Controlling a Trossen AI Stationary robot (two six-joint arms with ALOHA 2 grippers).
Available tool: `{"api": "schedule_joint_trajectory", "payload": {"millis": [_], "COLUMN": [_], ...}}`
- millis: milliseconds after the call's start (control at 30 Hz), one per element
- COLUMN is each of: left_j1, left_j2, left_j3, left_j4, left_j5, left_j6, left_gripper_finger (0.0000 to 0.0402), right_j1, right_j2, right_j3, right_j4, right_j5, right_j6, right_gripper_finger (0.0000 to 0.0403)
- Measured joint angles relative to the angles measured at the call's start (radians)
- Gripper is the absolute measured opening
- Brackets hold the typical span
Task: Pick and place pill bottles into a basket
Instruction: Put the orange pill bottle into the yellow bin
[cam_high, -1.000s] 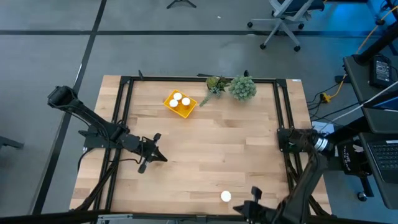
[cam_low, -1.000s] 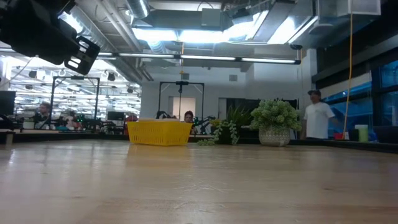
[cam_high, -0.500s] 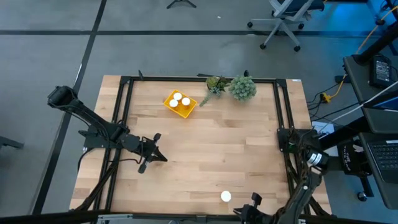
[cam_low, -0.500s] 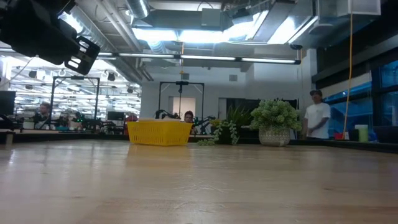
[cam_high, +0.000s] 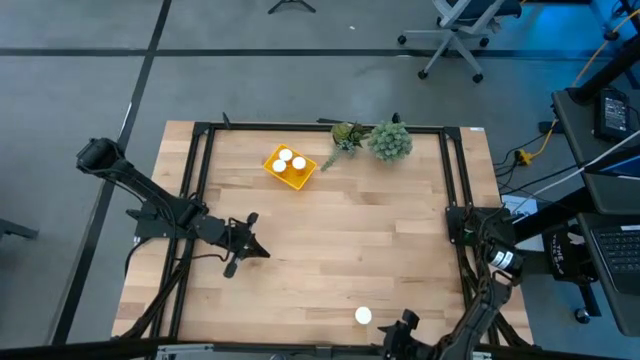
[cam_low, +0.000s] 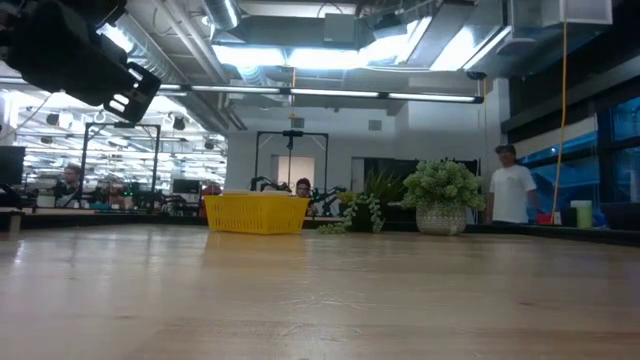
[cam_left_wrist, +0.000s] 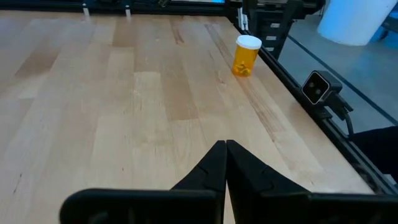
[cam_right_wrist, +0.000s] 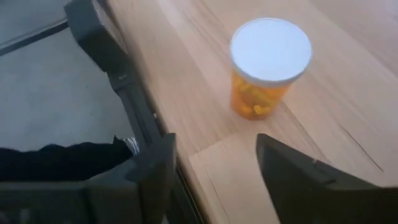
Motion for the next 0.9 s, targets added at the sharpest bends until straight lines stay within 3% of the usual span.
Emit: {"api": "schedule_joint_trajectory", "payload": {"millis": [167,267,567,900], "left_j1": [0.000,0.000,0.000,0.000], "left_j2": [0.000,0.000,0.000,0.000], "left_j3": [0.000,0.000,0.000,0.000], "left_j4": [0.000,0.000,0.000,0.000], "left_j5": [0.000,0.000,0.000,0.000], "left_j6": [0.000,0.000,0.002,0.002], "left_gripper_finger": [0.0006,0.0006,0.0006,0.0006], "right_j1": [-0.001,-0.001,-0.018,-0.054], "right_j2": [0.002,0.027,0.144,0.178], "right_j3": [0.000,0.000,-0.001,-0.001], "right_j4": [-0.008,-0.004,-0.008,-0.005], "right_j5": [0.006,0.079,0.154,0.187], "right_j6": [0.033,0.036,0.082,0.084], "right_gripper_finger": [0.0277,0.0292,0.0285,0.0284]}}
